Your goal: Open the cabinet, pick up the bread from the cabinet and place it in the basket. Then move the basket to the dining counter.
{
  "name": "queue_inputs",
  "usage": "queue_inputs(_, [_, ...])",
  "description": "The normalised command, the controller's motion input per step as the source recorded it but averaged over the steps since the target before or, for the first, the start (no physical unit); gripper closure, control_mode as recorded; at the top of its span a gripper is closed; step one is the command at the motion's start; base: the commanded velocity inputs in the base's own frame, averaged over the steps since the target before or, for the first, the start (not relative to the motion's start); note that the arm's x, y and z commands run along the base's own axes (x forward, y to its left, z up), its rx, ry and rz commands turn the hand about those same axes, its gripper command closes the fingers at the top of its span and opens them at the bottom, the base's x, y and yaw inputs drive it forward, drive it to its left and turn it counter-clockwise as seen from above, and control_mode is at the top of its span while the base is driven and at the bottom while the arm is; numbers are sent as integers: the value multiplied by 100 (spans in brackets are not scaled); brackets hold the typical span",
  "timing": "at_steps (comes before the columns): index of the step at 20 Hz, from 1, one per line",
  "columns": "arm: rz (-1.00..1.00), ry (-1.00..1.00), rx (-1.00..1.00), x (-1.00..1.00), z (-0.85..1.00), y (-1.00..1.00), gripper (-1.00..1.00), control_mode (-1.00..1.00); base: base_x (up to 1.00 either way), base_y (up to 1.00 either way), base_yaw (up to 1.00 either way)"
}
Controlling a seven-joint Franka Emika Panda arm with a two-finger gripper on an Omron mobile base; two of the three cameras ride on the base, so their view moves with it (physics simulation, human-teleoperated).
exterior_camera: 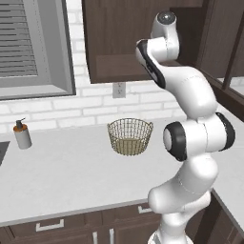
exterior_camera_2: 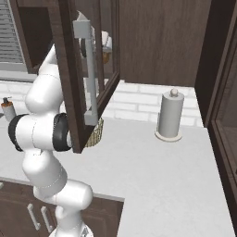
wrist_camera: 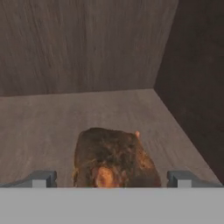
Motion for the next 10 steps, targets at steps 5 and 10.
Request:
queue_inputs(5, [1, 1, 1, 23, -29, 0, -100, -100, 0, 0, 0])
queue_inputs(10, [1, 2, 0, 11, -27, 0, -100, -100, 0, 0, 0])
